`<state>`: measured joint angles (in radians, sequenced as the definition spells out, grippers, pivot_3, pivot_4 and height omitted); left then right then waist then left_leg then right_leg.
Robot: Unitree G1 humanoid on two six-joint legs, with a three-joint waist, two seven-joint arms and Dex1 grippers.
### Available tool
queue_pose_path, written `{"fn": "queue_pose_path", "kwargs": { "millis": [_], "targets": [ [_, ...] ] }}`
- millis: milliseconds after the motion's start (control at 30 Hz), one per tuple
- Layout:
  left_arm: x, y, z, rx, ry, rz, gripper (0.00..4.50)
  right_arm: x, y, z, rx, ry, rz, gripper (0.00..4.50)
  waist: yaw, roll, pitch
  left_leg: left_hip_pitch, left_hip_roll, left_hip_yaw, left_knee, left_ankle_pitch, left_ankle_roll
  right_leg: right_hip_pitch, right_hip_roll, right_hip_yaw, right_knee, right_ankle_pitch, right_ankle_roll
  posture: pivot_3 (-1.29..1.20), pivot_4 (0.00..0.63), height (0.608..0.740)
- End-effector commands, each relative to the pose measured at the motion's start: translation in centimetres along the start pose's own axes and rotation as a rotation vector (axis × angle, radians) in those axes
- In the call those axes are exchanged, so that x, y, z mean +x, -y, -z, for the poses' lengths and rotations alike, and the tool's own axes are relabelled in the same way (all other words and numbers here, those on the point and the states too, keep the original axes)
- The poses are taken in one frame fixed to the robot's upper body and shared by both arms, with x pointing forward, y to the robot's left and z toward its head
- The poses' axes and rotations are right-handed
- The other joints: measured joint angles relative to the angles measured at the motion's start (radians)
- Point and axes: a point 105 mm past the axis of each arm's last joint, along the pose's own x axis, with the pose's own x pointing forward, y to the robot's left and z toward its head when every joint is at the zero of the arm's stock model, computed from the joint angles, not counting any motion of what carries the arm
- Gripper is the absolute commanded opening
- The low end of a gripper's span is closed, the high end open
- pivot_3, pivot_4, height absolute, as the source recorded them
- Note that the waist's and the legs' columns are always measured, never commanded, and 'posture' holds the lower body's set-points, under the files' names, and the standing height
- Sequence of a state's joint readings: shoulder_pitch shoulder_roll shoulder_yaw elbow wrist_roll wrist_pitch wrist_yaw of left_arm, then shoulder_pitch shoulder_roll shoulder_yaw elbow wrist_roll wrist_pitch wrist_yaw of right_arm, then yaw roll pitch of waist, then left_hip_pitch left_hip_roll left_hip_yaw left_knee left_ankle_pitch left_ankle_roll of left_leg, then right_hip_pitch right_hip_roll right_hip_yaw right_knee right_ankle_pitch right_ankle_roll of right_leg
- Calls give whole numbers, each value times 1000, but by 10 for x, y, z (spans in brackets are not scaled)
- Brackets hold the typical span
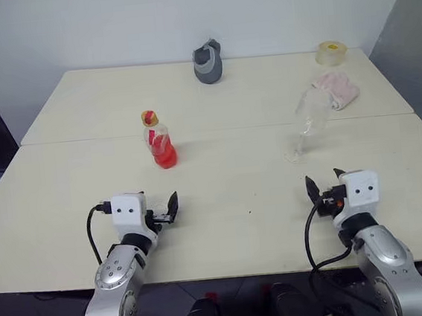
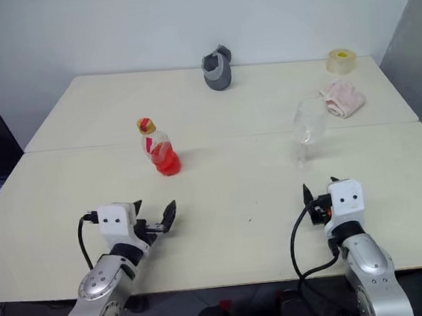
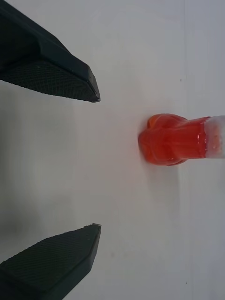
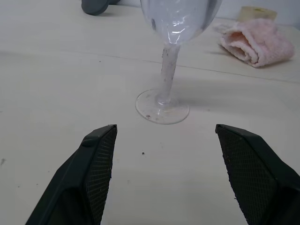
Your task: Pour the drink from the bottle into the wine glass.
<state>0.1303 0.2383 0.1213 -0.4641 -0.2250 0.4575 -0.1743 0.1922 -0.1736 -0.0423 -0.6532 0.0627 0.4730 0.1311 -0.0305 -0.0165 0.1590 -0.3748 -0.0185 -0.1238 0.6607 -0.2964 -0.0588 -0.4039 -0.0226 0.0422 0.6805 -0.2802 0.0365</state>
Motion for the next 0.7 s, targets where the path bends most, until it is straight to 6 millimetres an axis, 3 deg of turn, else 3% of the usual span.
{"fn": "queue_pose_path", "kwargs": {
  "millis": [33,700],
  "targets": [
    [1,6,-17,18,52,1,4484,0,1,-14,0,66,-1,3615,0,0,0,0,0,0,0,0,0,0,0,0,0,0,0,0,150,740],
    [4,10,-20,23,59,11,4484,0,3,-16,1,74,-14,3615,0,0,0,0,0,0,0,0,0,0,0,0,0,0,0,0,150,740]
  ]
}}
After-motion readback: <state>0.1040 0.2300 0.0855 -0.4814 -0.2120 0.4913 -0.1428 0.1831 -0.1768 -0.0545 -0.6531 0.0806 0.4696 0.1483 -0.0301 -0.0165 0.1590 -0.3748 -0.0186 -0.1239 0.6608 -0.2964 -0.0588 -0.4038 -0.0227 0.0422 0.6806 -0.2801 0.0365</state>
